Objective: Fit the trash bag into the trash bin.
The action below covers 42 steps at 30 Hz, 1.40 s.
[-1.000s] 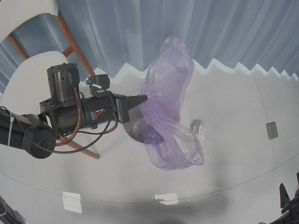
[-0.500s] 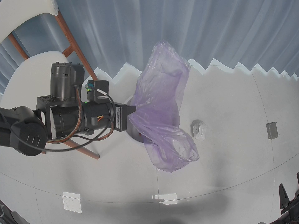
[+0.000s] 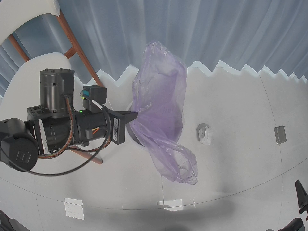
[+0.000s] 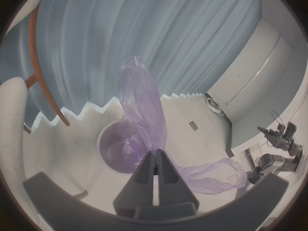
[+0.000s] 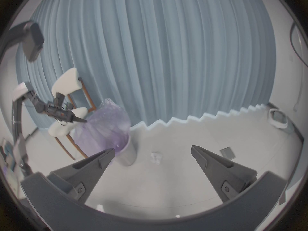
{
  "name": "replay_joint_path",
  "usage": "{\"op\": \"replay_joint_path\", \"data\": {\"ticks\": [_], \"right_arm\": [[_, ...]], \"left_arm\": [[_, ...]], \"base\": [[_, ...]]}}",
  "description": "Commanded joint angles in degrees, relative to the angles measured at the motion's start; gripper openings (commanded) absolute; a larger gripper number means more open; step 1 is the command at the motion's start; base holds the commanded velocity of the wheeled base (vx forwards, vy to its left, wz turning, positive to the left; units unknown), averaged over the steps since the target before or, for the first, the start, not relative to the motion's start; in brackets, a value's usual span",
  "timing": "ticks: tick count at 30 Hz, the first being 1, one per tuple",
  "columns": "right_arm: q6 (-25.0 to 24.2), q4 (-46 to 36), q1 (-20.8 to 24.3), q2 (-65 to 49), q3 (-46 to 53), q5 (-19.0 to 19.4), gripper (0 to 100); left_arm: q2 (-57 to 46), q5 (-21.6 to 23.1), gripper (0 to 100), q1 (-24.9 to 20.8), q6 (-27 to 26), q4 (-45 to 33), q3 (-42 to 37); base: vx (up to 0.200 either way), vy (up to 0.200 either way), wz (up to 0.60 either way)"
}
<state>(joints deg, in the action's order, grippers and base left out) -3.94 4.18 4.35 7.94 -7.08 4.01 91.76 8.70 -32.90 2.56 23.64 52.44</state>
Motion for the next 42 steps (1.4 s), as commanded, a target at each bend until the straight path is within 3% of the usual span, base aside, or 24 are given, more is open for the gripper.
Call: {"op": "replay_joint_path", "data": {"ticks": [1, 6, 14, 19, 25, 32, 42], "right_arm": [[-10.4, 1.8, 11.6, 28.3, -14.3, 4.3, 100], [-10.7, 1.8, 16.7, 42.9, -23.4, 10.1, 100], [-4.7, 2.5, 26.7, 57.2, -27.7, 10.3, 100], [-4.7, 3.2, 34.2, 64.7, -30.8, 10.1, 100], [-4.5, 5.1, 38.7, 70.2, -33.1, 9.7, 100], [-4.8, 5.4, 44.4, 76.4, -38.3, 3.9, 100], [-4.8, 5.4, 44.9, 82.5, -45.0, -4.4, 100]], "left_arm": [[-3.6, -0.4, 0, 1.2, -6.0, 2.5, -7.4], [-4.0, -0.3, 0, 1.3, -5.9, 2.7, -8.6], [-2.1, -0.2, 0, 1.5, -5.8, 4.5, -4.8], [-1.1, -0.5, 0, 1.5, -5.7, 4.6, -2.3], [-1.0, -0.6, 0, 1.5, -5.6, 4.6, -1.4], [-0.3, -0.8, 0, 1.5, -5.4, 4.5, -1.4], [0.1, -1.5, 0, 1.5, -5.4, 4.5, -0.9]], "base": [[0.0, 0.0, 0.0], [0.0, 0.0, 0.0], [0.0, 0.0, 0.0], [0.0, 0.0, 0.0], [0.0, 0.0, 0.0], [0.0, 0.0, 0.0], [0.0, 0.0, 0.0]]}}
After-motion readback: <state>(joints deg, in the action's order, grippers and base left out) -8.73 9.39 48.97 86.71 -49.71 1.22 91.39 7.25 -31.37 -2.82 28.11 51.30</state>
